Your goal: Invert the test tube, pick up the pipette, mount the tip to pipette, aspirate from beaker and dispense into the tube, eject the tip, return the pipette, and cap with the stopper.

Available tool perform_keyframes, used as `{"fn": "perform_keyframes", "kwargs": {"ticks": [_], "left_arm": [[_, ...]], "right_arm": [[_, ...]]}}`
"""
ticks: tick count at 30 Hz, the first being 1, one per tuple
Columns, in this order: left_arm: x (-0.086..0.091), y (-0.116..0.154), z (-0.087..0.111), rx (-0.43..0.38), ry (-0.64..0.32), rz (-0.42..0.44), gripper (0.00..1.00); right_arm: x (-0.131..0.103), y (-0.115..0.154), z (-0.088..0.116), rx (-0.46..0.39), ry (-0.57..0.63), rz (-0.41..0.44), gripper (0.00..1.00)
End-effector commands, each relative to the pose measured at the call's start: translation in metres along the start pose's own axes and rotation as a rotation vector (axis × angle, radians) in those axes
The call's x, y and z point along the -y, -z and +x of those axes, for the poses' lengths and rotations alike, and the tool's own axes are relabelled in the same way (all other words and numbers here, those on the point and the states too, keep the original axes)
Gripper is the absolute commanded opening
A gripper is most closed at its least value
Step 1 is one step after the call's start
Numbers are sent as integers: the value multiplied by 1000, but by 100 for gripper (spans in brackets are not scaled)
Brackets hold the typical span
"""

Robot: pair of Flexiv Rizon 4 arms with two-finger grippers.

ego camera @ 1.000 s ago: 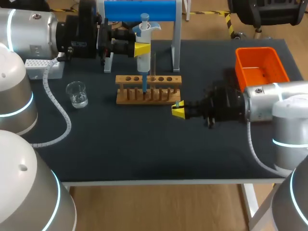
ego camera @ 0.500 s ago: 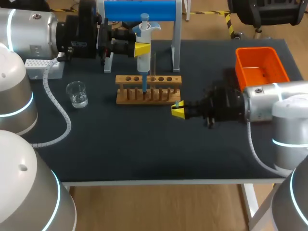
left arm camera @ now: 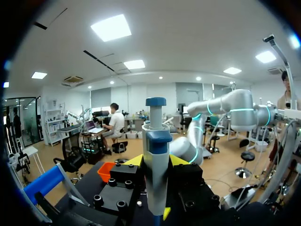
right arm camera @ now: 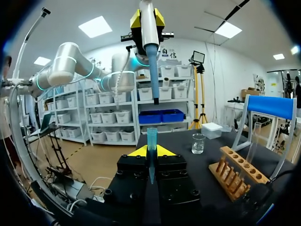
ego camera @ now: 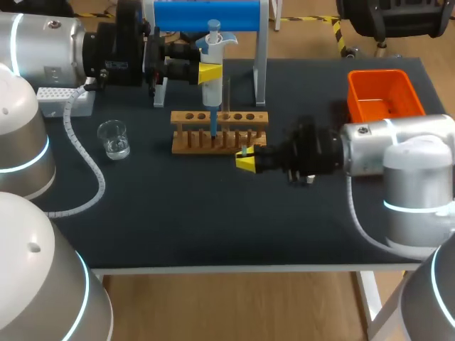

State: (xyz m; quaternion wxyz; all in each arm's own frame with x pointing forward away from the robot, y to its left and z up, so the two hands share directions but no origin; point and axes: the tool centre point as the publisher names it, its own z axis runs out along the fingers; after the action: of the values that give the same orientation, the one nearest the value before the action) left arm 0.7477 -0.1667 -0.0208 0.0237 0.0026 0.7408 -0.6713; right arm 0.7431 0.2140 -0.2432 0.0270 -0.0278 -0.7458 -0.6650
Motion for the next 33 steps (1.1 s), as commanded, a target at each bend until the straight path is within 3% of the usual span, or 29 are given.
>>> {"fn": "perform_keyframes", "kwargs": {"ticks": [1,17,33], "left_arm": [[0,1,0,-2,-1,0,0],[0,1,0,-2,-1,0,0],[0,1,0,-2,-1,0,0]], "right_arm": [[-1,-19,-6,7,-3,0,0],[-8,-47,-21,9,20,-56,0],[-16,-56,-28,-7,32,-56,0]]}}
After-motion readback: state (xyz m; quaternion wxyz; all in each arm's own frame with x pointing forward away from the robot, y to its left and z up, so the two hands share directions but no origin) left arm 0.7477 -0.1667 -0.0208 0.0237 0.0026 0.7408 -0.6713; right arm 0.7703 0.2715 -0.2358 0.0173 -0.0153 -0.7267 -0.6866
